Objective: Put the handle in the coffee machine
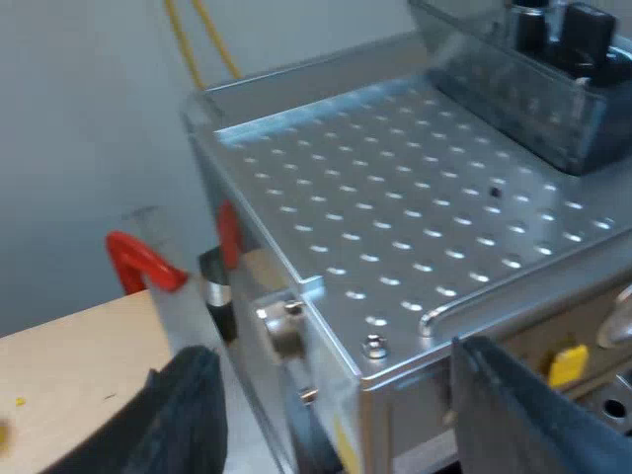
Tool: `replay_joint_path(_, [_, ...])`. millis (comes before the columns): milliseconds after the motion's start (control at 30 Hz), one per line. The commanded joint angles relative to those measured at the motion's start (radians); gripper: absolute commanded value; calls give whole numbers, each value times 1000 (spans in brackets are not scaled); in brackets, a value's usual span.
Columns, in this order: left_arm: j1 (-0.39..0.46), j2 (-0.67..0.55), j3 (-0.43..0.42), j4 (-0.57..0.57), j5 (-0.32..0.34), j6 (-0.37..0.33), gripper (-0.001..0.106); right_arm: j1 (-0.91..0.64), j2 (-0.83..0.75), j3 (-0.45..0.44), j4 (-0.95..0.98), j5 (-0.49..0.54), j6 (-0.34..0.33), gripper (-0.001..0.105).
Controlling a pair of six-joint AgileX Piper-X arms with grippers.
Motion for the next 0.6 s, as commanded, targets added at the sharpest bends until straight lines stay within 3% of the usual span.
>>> replay_joint_path(33, [44, -17, -8, 10, -8, -7, 53, -52, -30, -10, 38, -9, 3, 72])
replay_joint_path(133, [83, -42, -8, 26, -8, 5, 53, -85, -66, -10, 72, -7, -30, 72])
replay_joint_path(200, [84, -69, -8, 47, -8, 49, 53, -85, -95, -10, 88, 6, -80, 72])
replay_joint_path(333, [84, -112, -2, 74, -8, 57, 53, -85, -141, -10, 111, 33, -103, 72])
replay_joint_path(600, [84, -261, 116, 114, 1, 45, 53, -85, -271, -10, 239, 47, -174, 72])
